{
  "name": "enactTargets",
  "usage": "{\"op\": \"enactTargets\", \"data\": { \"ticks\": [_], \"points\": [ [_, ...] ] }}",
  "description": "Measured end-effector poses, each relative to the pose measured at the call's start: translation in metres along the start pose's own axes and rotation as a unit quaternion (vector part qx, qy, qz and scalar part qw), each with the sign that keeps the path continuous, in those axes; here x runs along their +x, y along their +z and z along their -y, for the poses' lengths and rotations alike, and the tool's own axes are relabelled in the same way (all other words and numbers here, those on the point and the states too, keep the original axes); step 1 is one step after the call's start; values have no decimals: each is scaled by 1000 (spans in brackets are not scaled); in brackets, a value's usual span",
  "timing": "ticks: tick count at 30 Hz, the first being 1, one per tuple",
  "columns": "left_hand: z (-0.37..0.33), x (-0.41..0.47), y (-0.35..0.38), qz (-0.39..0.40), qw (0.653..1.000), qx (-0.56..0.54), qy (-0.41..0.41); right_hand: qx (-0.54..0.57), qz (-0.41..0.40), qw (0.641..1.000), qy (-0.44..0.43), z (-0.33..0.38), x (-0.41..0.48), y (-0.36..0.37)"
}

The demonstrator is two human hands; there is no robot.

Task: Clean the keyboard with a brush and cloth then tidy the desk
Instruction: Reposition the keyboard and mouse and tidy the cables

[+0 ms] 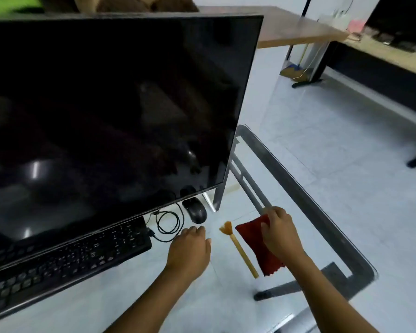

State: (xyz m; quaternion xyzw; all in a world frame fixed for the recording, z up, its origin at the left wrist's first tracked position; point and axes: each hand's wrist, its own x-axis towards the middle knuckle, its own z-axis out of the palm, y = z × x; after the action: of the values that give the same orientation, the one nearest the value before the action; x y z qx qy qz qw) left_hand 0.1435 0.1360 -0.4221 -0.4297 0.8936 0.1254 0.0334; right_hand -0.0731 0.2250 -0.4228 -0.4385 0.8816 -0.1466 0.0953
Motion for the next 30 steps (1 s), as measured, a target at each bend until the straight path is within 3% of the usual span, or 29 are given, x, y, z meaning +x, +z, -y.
{"op": "enactTargets", "data": {
  "ticks": [6, 13, 17, 20, 25, 30],
  "points": [
    [-63, 28, 17, 88, 984, -113, -107, -7, 106, 990, 97, -42, 17, -7],
    [-94, 51, 40, 108, 966, -154, -177, 101, 168, 974, 113, -51, 29, 13],
    [-94, 57, 33, 80, 950, -217, -208, 86, 179, 979, 54, -42, 38, 12],
    [-90, 60, 19, 36, 945, -250, -208, 145, 186, 972, 10, -33, 47, -12],
    [-100, 78, -52, -31, 937, -306, -166, 180, 54, 981, -54, -6, 70, -95],
    [-129, 83, -180, -127, 935, -321, -78, 215, -92, 966, -107, 32, 103, -217]
  ]
}}
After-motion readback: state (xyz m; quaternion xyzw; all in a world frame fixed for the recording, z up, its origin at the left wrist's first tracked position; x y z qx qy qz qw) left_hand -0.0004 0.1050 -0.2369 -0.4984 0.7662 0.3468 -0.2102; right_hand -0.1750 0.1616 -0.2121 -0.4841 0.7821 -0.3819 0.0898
